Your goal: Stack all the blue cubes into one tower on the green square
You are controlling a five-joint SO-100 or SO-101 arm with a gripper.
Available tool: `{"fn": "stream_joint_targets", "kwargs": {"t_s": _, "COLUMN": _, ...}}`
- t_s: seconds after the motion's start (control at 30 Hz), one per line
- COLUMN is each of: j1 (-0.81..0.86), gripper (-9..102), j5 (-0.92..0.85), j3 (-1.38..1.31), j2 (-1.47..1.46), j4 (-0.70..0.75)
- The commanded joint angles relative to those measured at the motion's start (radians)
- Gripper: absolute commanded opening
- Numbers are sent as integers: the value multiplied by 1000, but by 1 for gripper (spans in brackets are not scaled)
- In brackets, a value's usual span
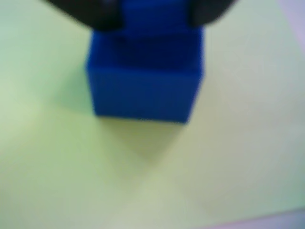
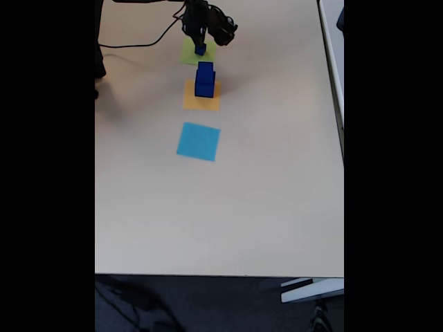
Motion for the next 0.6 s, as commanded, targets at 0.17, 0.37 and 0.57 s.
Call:
{"fn": "stream_joint_targets", "kwargs": {"t_s": 0.17, "j1": 0, "gripper": 4, "j5": -12, "j3": -2, "j2": 12, "j4": -21}}
{"fn": "stream_joint_targets", "kwargs": {"t_s": 0.37, "j1": 0, "gripper": 6, "j5": -23, "j3": 0, "j2": 15, "j4": -31}}
{"fn": "stream_joint_targets", "kwargs": {"t_s": 0.57, "j1": -2, "gripper": 8, "j5": -31, "j3": 0, "j2": 18, "j4": -40}}
